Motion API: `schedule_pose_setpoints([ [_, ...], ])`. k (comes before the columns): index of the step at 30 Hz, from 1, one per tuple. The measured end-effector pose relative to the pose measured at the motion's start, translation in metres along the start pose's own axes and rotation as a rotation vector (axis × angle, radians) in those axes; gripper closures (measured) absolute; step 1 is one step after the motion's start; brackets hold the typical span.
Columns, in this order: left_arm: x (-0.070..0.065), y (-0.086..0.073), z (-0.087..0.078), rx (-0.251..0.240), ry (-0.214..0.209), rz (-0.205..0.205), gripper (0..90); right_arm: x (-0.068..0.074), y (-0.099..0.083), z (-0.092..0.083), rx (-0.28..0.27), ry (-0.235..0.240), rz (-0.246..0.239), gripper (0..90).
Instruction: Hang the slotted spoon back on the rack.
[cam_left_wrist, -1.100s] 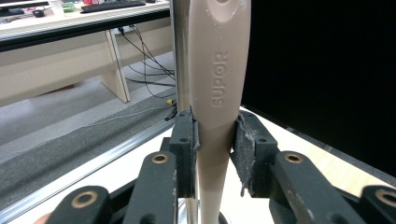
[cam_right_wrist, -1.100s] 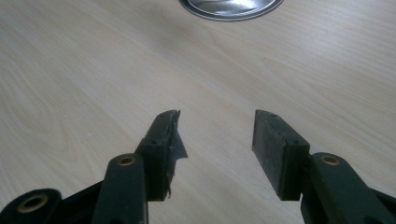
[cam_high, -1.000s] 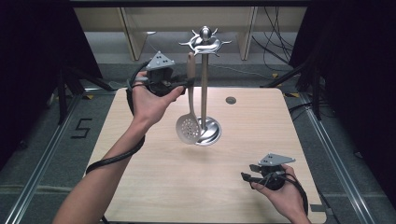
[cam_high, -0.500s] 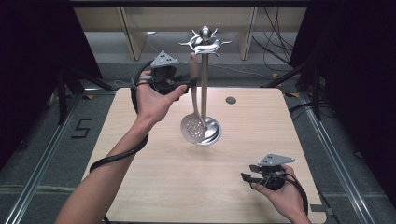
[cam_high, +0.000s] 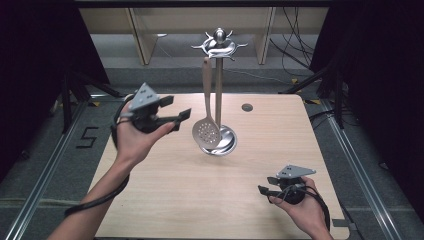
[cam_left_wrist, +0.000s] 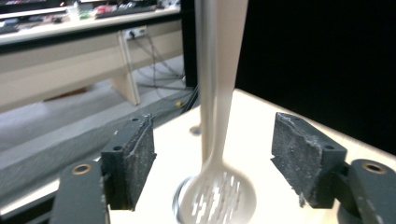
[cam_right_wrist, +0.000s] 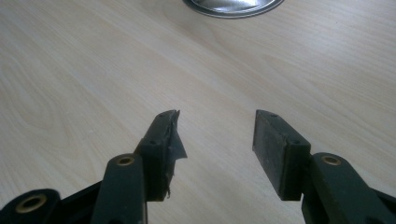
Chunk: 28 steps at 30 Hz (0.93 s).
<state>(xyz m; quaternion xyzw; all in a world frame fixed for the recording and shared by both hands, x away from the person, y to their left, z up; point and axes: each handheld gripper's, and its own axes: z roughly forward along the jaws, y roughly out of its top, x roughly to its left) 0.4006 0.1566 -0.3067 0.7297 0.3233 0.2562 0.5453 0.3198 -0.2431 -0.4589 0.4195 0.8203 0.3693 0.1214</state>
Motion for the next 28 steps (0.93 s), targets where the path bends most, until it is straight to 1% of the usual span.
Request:
schedule_pose_setpoints([
  [1, 0.002, -0.009, -0.005, 0.012, 0.007, 0.006, 27.8, -0.001, 0.0, 0.001, -0.015, -0.007, -0.021, 50.5],
  [2, 0.005, -0.026, -0.013, 0.027, 0.012, 0.005, 27.8, -0.002, 0.0, 0.002, -0.019, -0.008, -0.037, 50.5],
  [4, 0.009, -0.057, -0.024, 0.058, 0.018, 0.0, 28.0, -0.001, 0.0, 0.0, -0.004, -0.003, -0.01, 50.4],
  [5, 0.01, -0.069, -0.028, 0.066, 0.02, -0.001, 28.1, -0.001, 0.001, 0.001, -0.004, -0.004, -0.011, 50.3],
  [6, 0.013, -0.089, -0.035, 0.087, 0.032, 0.004, 28.2, -0.001, 0.001, 0.001, -0.004, -0.004, -0.01, 50.3],
  [7, 0.014, -0.101, -0.038, 0.105, 0.043, 0.004, 28.8, -0.002, 0.001, 0.001, -0.008, -0.009, -0.024, 50.3],
  [8, 0.017, -0.119, -0.043, 0.146, 0.056, 0.006, 29.0, -0.002, 0.001, 0.001, -0.007, -0.007, -0.022, 50.3],
  [9, 0.02, -0.131, -0.046, 0.178, 0.055, 0.025, 28.9, -0.002, 0.001, 0.001, -0.008, -0.006, -0.022, 50.3],
  [10, 0.021, -0.142, -0.05, 0.196, 0.057, 0.015, 28.9, -0.002, 0.001, 0.001, -0.012, -0.007, -0.026, 50.2],
  [11, 0.023, -0.15, -0.053, 0.217, 0.058, 0.013, 29.0, -0.002, 0.001, 0.001, -0.012, -0.006, -0.031, 50.1],
  [12, 0.024, -0.162, -0.057, 0.248, 0.057, 0.003, 29.1, -0.002, 0.001, 0.002, -0.008, -0.004, -0.039, 50.1],
  [13, 0.024, -0.171, -0.061, 0.289, 0.055, 0.001, 29.3, -0.002, 0.001, 0.002, -0.01, -0.004, -0.039, 50.0],
  [14, 0.023, -0.178, -0.064, 0.328, 0.055, -0.032, 29.8, 0.0, 0.001, 0.001, -0.002, -0.002, -0.018, 50.0],
  [15, 0.024, -0.182, -0.065, 0.346, 0.048, -0.042, 30.1, -0.001, 0.001, 0.002, -0.002, -0.002, -0.032, 50.0],
  [16, 0.026, -0.183, -0.065, 0.347, 0.037, -0.05, 30.2, -0.002, 0.001, 0.003, -0.011, -0.001, -0.041, 50.0],
  [17, 0.027, -0.182, -0.065, 0.349, 0.039, -0.05, 30.2, -0.003, 0.001, 0.003, -0.01, 0.0, -0.051, 50.0],
  [18, 0.027, -0.182, -0.063, 0.342, 0.04, -0.074, 30.2, -0.003, 0.001, 0.004, -0.01, 0.007, -0.05, 50.0],
  [19, 0.027, -0.182, -0.062, 0.337, 0.039, -0.08, 30.3, -0.003, 0.001, 0.004, -0.003, 0.001, -0.046, 50.0],
  [20, 0.03, -0.18, -0.061, 0.344, 0.034, -0.047, 30.3, -0.004, 0.001, 0.004, -0.008, -0.006, -0.06, 50.0],
  [21, 0.031, -0.18, -0.062, 0.355, 0.034, -0.035, 30.4, -0.003, 0.001, 0.004, -0.002, 0.01, -0.038, 50.0],
  [22, 0.03, -0.181, -0.061, 0.36, 0.03, -0.057, 30.4, -0.003, 0.001, 0.003, -0.003, 0.01, -0.037, 50.0],
  [23, 0.031, -0.182, -0.061, 0.365, 0.027, -0.052, 30.6, -0.003, 0.001, 0.004, -0.005, 0.004, -0.027, 50.0],
  [24, 0.031, -0.183, -0.06, 0.358, 0.023, -0.06, 30.7, -0.003, 0.001, 0.003, -0.005, 0.004, -0.025, 50.0],
  [25, 0.031, -0.183, -0.06, 0.373, 0.021, -0.062, 30.7, -0.004, 0.001, 0.004, -0.01, 0.005, -0.028, 50.0],
  [26, 0.031, -0.183, -0.061, 0.377, 0.02, -0.061, 30.7, -0.003, 0.001, 0.004, -0.009, 0.009, -0.008, 50.0],
  [27, 0.03, -0.183, -0.06, 0.363, 0.024, -0.073, 30.7, -0.005, 0.001, 0.004, -0.008, 0.002, -0.039, 50.0],
  [28, 0.031, -0.183, -0.061, 0.374, 0.02, -0.05, 30.7, -0.006, 0.001, 0.004, -0.01, -0.003, -0.04, 49.9],
])
